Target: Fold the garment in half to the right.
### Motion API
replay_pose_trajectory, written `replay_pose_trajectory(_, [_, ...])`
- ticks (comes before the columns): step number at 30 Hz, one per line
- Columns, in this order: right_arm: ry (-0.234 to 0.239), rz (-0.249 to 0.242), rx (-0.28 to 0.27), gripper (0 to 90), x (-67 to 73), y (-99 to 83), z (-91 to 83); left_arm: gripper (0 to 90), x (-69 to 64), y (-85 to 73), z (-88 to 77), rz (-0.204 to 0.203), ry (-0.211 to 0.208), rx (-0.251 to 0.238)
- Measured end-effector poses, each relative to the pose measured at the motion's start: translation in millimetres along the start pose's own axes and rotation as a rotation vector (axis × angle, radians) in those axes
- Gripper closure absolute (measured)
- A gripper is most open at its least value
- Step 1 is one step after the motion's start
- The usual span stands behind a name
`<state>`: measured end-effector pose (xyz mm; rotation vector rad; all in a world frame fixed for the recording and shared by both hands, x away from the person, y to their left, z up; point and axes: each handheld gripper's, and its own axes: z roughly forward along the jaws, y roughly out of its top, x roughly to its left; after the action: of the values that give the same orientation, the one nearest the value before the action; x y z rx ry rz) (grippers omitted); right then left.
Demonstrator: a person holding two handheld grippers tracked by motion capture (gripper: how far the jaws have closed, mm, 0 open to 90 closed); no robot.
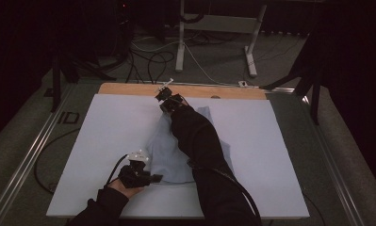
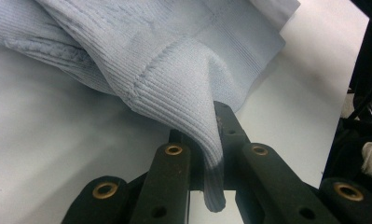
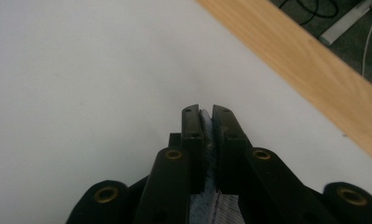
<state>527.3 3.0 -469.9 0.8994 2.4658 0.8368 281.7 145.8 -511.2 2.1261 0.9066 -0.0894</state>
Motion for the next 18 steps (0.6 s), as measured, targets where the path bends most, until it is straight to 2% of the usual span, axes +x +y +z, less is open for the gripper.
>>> replay_pose_trajectory(6, [-0.013, -0.021, -0.039, 84.6, -5.4, 5.3, -22.8, 85.8, -6.6, 5.4, -1.7, 0.031, 0.010, -0.002])
replay_pose_trajectory(11, [-0.009, -0.014, -0.058, 84.6, -10.9, 6.3, -34.5, 85.8, -11.7, 10.6, -4.1, 0.050, 0.015, -0.005])
replay_pose_trajectory(18, [-0.013, -0.021, -0.083, 84.6, -19.4, 6.7, -52.2, 85.8, -26.6, 25.4, -3.7, 0.099, 0.015, -0.002])
